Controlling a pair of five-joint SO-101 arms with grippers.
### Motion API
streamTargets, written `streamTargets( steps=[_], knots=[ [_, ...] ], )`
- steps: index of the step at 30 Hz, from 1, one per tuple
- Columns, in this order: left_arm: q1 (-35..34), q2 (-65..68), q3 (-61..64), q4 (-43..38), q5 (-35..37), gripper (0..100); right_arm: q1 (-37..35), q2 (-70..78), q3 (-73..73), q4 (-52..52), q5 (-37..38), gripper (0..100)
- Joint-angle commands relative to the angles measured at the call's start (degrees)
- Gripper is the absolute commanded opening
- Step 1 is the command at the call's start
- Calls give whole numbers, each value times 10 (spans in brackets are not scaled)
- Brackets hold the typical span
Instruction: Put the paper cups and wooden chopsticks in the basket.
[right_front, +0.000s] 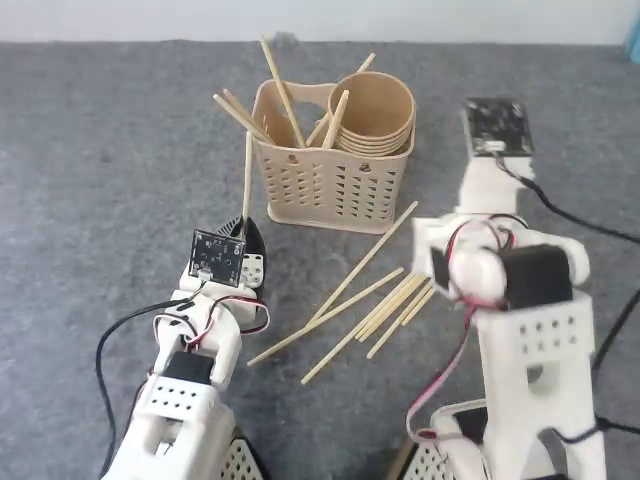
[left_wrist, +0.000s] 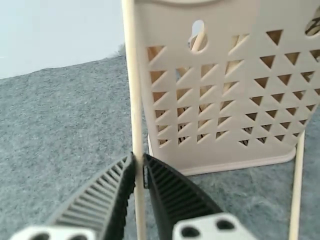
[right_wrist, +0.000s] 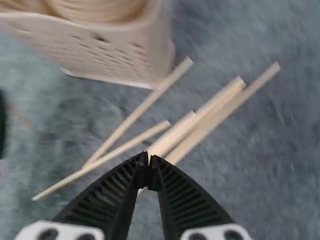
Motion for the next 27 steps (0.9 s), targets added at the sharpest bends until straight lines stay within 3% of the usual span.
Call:
streamTargets(
  steps=[1, 7, 16, 22, 27],
  knots=[
    [0, -18, -4, -6, 4, 13, 63, -17, 146, -88, -5, 12],
    [5, -18, -4, 7, 4, 13, 103, -20, 383, -299, -6, 12],
    [6, -18, -4, 9, 4, 13, 109, -24, 570, -572, -9, 12],
    [6, -22, -5, 4, 4, 13, 107, -57, 613, -617, -7, 12],
    [4, -114, 0, 37, 6, 13, 109, -68, 617, -616, -6, 12]
  ],
)
